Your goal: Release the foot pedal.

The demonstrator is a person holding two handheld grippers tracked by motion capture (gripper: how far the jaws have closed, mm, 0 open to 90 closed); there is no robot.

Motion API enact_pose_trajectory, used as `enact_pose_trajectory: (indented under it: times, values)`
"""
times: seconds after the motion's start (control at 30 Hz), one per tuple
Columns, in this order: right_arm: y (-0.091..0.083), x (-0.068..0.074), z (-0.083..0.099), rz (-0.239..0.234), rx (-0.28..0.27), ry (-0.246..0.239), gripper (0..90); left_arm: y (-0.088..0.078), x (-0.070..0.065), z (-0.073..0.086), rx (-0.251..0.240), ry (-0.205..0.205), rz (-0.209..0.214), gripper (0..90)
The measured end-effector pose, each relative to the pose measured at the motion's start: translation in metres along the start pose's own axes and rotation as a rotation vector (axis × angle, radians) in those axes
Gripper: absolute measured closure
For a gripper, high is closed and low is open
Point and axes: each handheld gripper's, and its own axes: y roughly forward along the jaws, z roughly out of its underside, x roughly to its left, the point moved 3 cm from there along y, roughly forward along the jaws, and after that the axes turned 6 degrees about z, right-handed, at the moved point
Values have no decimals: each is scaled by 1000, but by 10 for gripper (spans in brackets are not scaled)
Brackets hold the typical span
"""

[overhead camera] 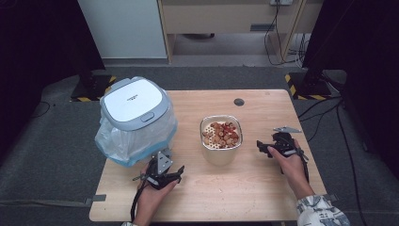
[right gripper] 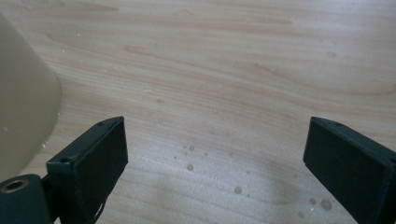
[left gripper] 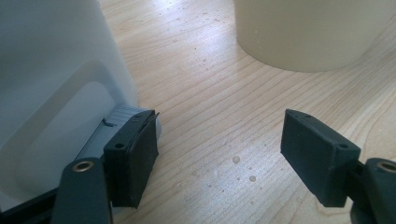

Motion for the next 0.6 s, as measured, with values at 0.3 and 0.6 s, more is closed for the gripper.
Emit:
enact_pose_trajectory:
  times: [0.3,0.6]
  values:
    - [12,8,15,50,50,-30,52,0,1,0,-2,-5,1,263]
    - [7,13,23,81,36,-51,26,-1,1,0,-4,-11,5,262]
